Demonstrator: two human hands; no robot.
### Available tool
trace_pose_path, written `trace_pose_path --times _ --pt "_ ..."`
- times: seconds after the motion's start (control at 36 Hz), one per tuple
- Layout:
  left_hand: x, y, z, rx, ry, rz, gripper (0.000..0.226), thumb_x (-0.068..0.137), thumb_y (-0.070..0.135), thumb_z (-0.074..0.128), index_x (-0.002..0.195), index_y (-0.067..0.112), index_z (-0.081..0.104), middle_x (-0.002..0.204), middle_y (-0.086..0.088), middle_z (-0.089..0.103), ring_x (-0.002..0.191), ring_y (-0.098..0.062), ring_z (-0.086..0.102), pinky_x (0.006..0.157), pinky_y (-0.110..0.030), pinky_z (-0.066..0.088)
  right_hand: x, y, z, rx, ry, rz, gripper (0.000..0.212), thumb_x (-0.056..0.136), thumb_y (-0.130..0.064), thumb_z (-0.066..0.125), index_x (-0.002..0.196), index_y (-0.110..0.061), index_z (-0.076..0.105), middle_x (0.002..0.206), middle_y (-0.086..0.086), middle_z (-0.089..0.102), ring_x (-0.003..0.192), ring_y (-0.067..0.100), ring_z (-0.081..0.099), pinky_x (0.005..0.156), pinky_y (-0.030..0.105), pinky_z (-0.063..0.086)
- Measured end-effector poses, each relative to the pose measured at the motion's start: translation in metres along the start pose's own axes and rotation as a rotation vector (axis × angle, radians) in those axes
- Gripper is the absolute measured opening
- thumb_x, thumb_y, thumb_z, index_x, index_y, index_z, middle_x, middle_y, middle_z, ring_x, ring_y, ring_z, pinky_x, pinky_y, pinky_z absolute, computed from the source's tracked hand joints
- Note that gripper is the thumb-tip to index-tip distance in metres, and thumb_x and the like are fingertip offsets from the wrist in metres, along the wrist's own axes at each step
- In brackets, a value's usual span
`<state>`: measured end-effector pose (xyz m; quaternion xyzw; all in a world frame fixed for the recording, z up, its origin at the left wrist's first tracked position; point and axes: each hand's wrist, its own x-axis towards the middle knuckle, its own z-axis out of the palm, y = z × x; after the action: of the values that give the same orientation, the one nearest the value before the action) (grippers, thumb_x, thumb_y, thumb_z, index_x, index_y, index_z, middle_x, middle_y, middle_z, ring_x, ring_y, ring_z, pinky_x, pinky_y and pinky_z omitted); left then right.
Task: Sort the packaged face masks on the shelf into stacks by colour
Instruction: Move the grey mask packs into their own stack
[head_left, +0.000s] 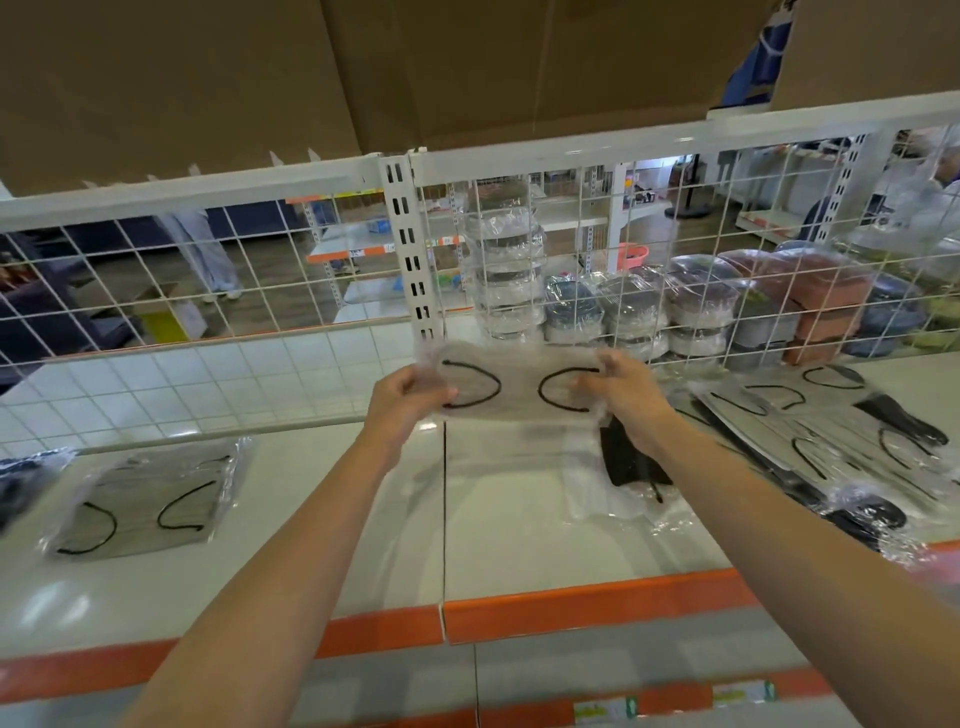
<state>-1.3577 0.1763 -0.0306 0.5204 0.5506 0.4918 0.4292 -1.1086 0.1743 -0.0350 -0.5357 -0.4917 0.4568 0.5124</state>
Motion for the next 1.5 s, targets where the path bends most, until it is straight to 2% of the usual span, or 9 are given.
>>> trace_pose_path --times 0.08,0.28,0.56,0.72,0.89,1.03,1.17,1.28,1.5 --pt "-0.008 -0.022 0.004 0.089 0.008 -0.054 0.021 0.075 0.003 0.075 0.084 0.017 0.062 0.084 0.004 0.062 0.084 -0.015 0.057 0.078 -0.027 0.045 -0.004 0.016 0.003 -0.085 -0.008 0.059 0.017 0.079 0.003 0.068 0.089 -0.008 0.059 0.09 0.006 0.061 0.089 0.021 0.056 0.077 0.029 0.045" --pt "-0.025 -0.066 0.009 0.169 0.013 -0.153 0.043 0.078 0.006 0.074 0.112 0.015 0.049 0.099 -0.003 0.056 0.088 -0.016 0.054 0.076 -0.026 0.045 -0.007 0.06 0.014 -0.235 0.0 0.195 0.048 0.077 0.002 0.071 0.121 0.004 0.05 0.119 0.014 0.056 0.112 0.027 0.053 0.094 0.035 0.044" --pt "-0.027 -0.066 0.005 0.36 -0.018 -0.102 0.023 0.084 -0.005 0.061 0.076 0.011 0.047 0.076 0.005 0.046 0.068 -0.009 0.044 0.054 -0.001 0.037 0.006 0.067 0.024 -0.327 0.03 0.258 0.059 0.079 -0.002 0.069 0.133 -0.001 0.044 0.135 0.013 0.049 0.125 0.029 0.047 0.106 0.043 0.039" --pt "-0.014 -0.062 -0.026 0.488 -0.019 -0.114 0.03 0.084 0.003 0.058 0.064 0.017 0.04 0.067 0.006 0.045 0.067 -0.016 0.046 0.048 -0.016 0.033 0.004 0.053 0.046 -0.58 -0.009 0.303 0.032 0.079 -0.013 0.068 0.104 -0.005 0.051 0.1 0.008 0.052 0.095 0.02 0.051 0.085 0.034 0.046" --pt "-0.005 -0.051 -0.092 0.526 0.144 -0.155 0.011 0.083 0.002 0.048 0.085 0.011 0.054 0.081 -0.006 0.062 0.077 -0.026 0.063 0.065 -0.031 0.053 -0.009 0.022 0.105 -0.427 -0.29 0.321 0.069 0.083 -0.01 0.069 0.14 0.0 0.031 0.074 0.007 0.059 0.06 0.014 0.049 0.056 0.028 0.044" --pt "-0.008 -0.051 -0.174 0.791 0.215 -0.168 0.006 0.08 0.006 0.051 0.08 0.011 0.048 0.085 -0.009 0.059 0.084 -0.028 0.056 0.065 -0.03 0.04 -0.02 0.002 0.182 -0.416 -0.477 0.292 0.021 0.086 -0.005 0.061 0.102 -0.007 0.047 0.074 0.006 0.053 0.064 0.014 0.048 0.064 0.027 0.043" --pt "-0.025 -0.054 -0.267 1.052 0.251 -0.185 0.01 0.081 0.012 0.049 0.087 0.011 0.057 0.086 -0.005 0.058 0.088 -0.027 0.058 0.071 -0.031 0.041 -0.029 0.002 0.271 -0.334 -0.567 0.254 0.04 0.084 -0.003 0.065 0.117 -0.015 0.046 0.095 0.017 0.062 0.066 0.014 0.054 0.061 0.025 0.043" --pt "-0.045 -0.054 -0.335 1.195 0.305 -0.23 0.018 0.084 0.014 0.049 0.098 0.009 0.059 0.097 -0.007 0.064 0.097 -0.026 0.06 0.084 -0.033 0.048 -0.039 0.004 0.341 -0.348 -0.653 0.198 0.039 0.083 -0.004 0.066 0.113 -0.017 0.046 0.075 0.007 0.057 0.055 0.008 0.052 0.046 0.015 0.042" --pt "-0.071 -0.063 -0.422 1.312 0.296 -0.345 0.05 0.088 0.015 0.051 0.137 0.011 0.04 0.13 -0.012 0.052 0.107 -0.029 0.058 0.079 -0.035 0.048 -0.051 0.022 0.44 -0.634 -0.613 0.12 0.02 0.076 0.0 0.063 0.079 -0.015 0.049 0.071 0.004 0.053 0.062 0.016 0.051 0.054 0.022 0.041"
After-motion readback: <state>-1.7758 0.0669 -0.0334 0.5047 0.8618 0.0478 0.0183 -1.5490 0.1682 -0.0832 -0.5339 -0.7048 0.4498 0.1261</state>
